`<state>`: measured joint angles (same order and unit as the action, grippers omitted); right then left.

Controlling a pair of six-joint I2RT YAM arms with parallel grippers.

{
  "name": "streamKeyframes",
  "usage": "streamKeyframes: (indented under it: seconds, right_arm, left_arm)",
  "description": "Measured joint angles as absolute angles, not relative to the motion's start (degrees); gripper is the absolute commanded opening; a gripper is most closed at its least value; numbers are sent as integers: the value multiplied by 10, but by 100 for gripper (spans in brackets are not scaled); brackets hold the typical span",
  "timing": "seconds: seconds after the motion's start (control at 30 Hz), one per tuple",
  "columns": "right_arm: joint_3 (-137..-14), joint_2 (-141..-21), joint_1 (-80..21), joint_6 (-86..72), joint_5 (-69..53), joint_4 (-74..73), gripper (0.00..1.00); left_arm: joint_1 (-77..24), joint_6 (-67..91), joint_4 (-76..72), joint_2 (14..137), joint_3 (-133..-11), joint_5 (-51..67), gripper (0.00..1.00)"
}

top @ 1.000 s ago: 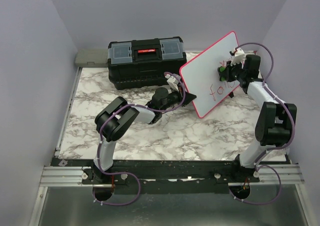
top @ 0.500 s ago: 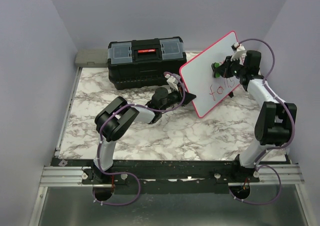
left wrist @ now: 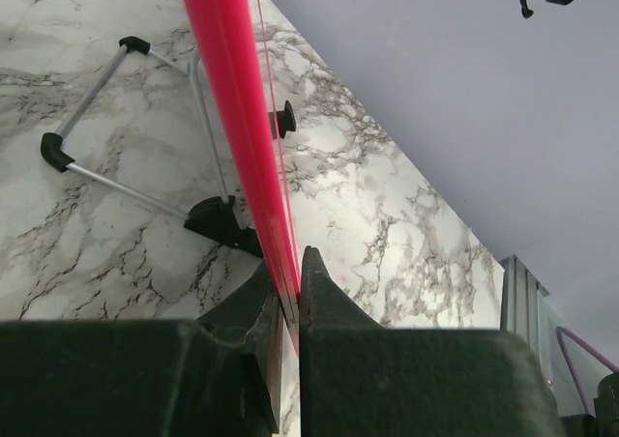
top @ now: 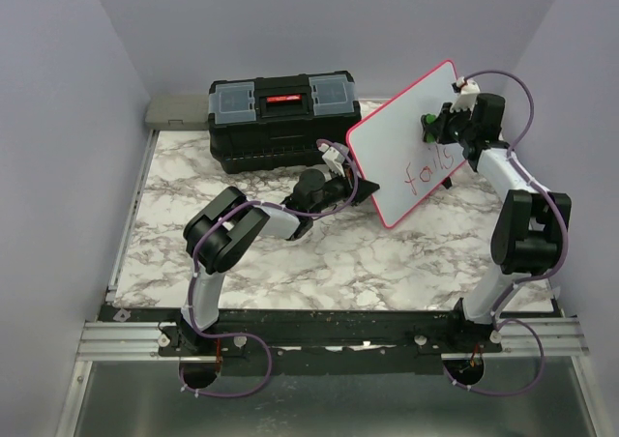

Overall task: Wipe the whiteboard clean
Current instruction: Erase the whiteboard at the whiteboard stand.

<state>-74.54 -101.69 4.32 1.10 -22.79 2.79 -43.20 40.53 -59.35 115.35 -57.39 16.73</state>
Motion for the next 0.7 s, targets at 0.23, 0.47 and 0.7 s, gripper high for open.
streamKeyframes:
  seconds: [0.23,0.47,0.7]
  right_arm:
    - [-720,-1011,60,101,-317,6,1]
    - [-713,-1003,60,98,-383,-10,1]
    - [-713,-1003,48,-27,-333,18,1]
  left_arm:
    - [-432,408,-600,1157,-572,168,0]
    - [-431,408,-603,1158,-570,168,0]
    - [-428,406,-606,1158,-569,167,0]
